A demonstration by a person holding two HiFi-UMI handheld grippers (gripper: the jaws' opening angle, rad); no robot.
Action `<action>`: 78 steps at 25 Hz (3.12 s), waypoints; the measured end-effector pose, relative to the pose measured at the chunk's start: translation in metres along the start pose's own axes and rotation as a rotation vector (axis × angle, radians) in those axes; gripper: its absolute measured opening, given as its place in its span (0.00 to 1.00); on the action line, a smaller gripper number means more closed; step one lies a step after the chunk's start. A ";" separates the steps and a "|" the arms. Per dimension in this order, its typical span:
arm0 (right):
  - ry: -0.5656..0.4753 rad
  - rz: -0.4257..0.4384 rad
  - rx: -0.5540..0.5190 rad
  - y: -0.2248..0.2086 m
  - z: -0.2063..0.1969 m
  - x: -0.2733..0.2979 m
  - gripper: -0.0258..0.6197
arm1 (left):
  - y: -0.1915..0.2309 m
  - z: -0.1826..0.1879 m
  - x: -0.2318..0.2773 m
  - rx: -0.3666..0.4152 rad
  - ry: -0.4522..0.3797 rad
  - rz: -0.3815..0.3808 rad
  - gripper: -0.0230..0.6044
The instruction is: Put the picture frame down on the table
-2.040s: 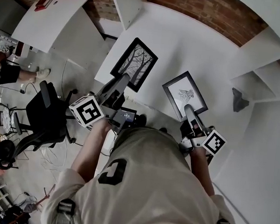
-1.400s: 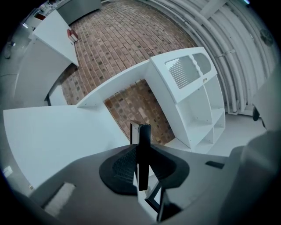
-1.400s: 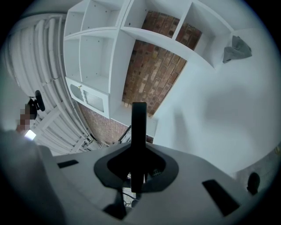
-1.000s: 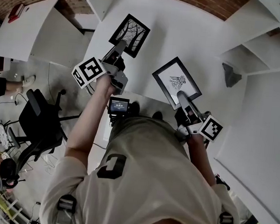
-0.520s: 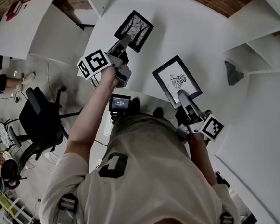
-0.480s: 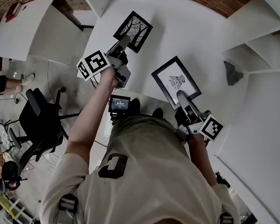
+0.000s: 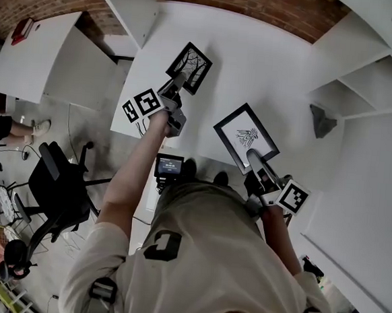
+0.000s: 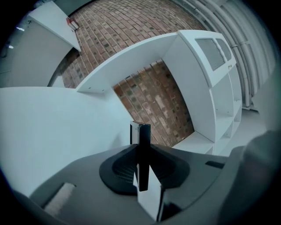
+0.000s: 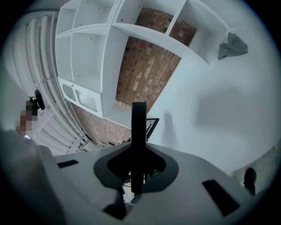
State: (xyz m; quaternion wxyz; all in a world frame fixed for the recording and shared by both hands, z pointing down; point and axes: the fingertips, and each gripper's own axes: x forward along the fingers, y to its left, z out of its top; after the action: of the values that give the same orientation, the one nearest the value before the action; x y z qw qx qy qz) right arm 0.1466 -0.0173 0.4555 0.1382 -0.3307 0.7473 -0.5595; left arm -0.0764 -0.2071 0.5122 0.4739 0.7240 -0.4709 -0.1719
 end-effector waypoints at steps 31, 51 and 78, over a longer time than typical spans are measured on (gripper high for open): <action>0.030 -0.081 0.015 -0.011 0.000 0.003 0.08 | 0.085 -0.027 0.057 -0.105 0.097 0.104 0.14; 0.046 -0.092 0.021 -0.015 -0.004 0.002 0.08 | 0.115 -0.040 0.065 -0.072 0.221 0.225 0.14; 0.052 -0.091 0.016 -0.015 -0.004 0.002 0.08 | 0.125 -0.041 0.071 0.053 0.337 0.358 0.26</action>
State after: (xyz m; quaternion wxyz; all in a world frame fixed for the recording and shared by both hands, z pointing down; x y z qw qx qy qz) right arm 0.1476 -0.0180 0.4717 0.0957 -0.3485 0.7304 -0.5796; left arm -0.0777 -0.2596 0.6526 0.5495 0.6596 -0.5103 0.0502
